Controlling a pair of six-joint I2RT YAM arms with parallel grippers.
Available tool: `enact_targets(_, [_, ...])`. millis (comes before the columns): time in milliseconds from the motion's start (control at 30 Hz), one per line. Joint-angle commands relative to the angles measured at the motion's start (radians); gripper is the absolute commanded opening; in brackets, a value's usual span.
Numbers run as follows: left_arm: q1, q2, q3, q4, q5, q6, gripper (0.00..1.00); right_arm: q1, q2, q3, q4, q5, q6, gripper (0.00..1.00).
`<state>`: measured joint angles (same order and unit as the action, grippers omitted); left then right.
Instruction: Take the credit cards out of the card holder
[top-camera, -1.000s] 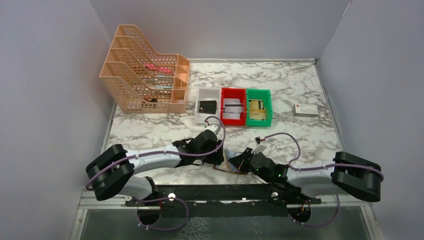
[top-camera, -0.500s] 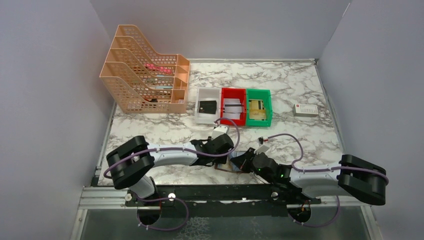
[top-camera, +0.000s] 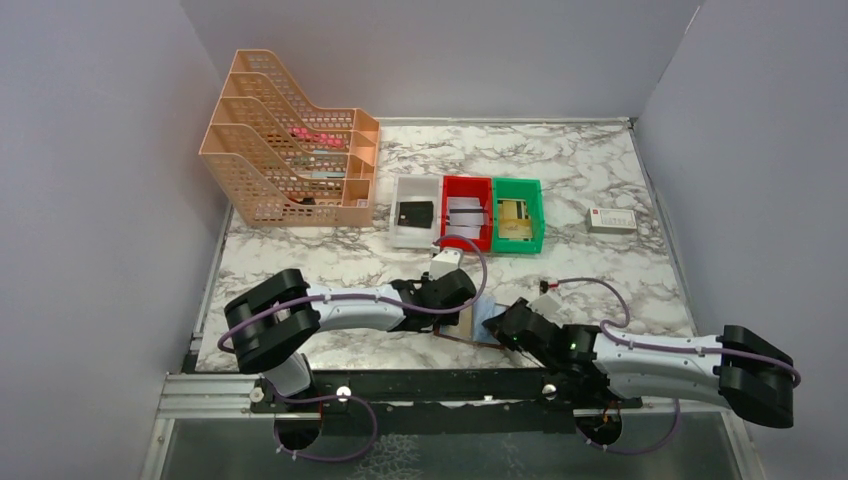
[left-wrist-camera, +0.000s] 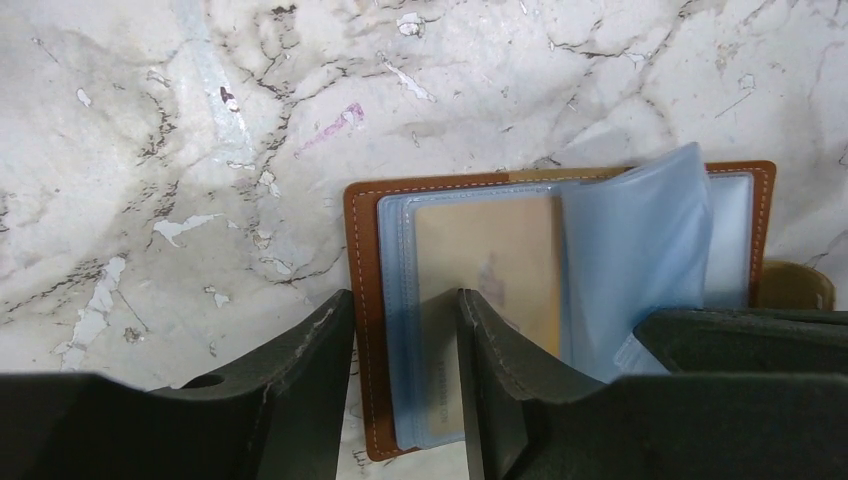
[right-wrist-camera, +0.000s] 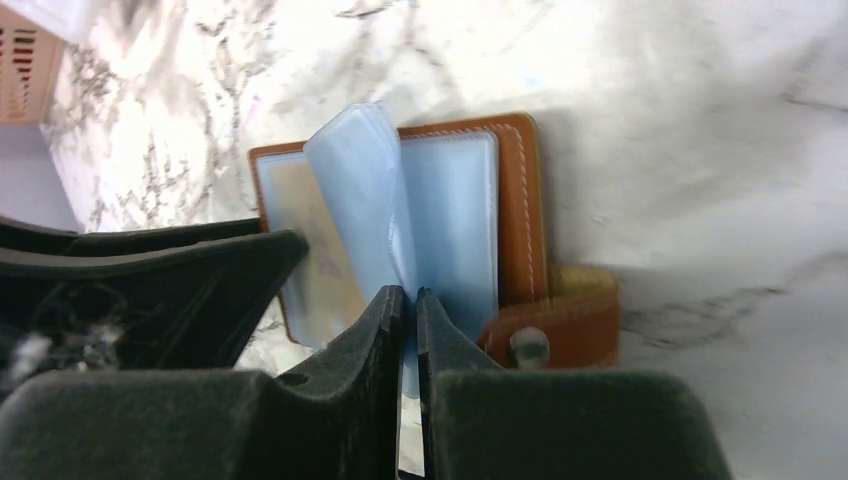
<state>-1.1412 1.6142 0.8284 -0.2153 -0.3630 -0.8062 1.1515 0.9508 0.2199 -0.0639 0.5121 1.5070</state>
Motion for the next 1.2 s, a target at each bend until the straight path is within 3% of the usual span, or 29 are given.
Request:
enact_targets(0, [-0.001, 0.069, -0.049, -0.163, -0.04, 0.02, 0.42, -0.001, -0.049, 0.01, -0.263, 0.084, 0.129, 0.14])
enact_targets(200, [0.0, 0.06, -0.05, -0.169, -0.043, 0.018, 0.41, -0.001, -0.074, 0.044, -0.328, 0.083, 0.12, 0.27])
enact_targets(400, [0.0, 0.027, -0.056, -0.173, -0.042, 0.021, 0.42, -0.001, -0.132, 0.124, -0.325, 0.073, -0.039, 0.27])
enact_targets(600, [-0.001, -0.006, -0.062, -0.173, -0.039, 0.03, 0.41, -0.001, -0.185, 0.13, -0.161, 0.001, -0.234, 0.27])
enact_targets(967, [0.0, -0.055, -0.078, -0.156, -0.015, 0.042, 0.41, -0.001, -0.095, 0.172, 0.0, -0.121, -0.355, 0.28])
enact_targets(1167, [-0.008, -0.084, -0.065, -0.141, -0.002, 0.054, 0.43, -0.001, -0.057, 0.179, -0.077, -0.067, -0.311, 0.28])
